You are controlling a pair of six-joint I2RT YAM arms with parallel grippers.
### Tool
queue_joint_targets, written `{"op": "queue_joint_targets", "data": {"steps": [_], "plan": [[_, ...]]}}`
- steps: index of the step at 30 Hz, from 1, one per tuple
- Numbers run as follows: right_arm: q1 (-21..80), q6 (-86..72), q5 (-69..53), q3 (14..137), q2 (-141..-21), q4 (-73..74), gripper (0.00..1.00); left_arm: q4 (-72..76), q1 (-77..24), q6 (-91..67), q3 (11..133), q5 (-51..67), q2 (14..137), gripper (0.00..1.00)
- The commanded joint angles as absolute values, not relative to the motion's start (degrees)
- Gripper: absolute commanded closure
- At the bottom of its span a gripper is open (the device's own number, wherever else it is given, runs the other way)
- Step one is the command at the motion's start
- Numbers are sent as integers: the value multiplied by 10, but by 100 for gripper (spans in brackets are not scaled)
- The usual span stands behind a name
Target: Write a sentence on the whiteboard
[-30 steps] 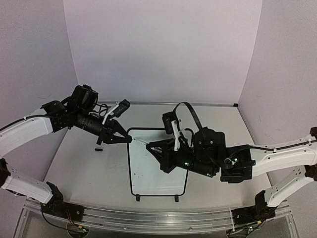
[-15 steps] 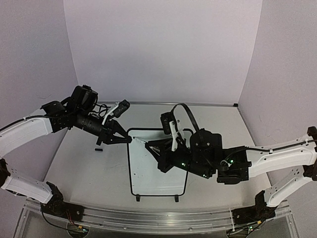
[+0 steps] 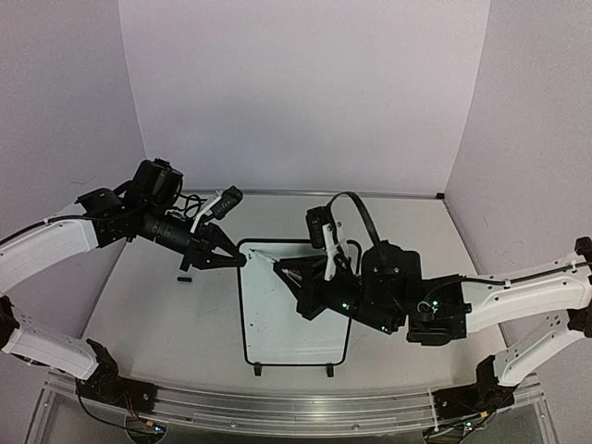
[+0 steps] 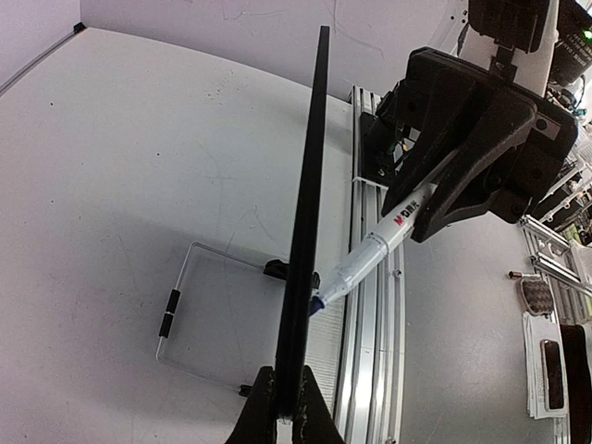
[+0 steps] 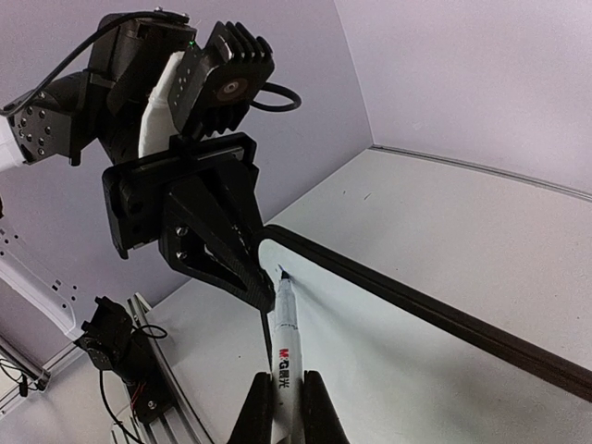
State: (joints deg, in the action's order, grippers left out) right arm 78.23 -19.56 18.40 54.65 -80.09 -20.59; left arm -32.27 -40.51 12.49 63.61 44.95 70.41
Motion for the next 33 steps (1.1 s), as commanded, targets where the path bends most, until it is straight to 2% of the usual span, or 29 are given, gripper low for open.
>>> {"op": "queue_joint_targets", "data": {"steps": [1, 33], "plan": [[786, -200, 216, 538, -781, -221, 100, -318, -405, 137, 634, 432, 698, 100], [786, -208, 206, 579, -821, -157, 100, -318, -405, 137, 634, 434, 700, 100]]}}
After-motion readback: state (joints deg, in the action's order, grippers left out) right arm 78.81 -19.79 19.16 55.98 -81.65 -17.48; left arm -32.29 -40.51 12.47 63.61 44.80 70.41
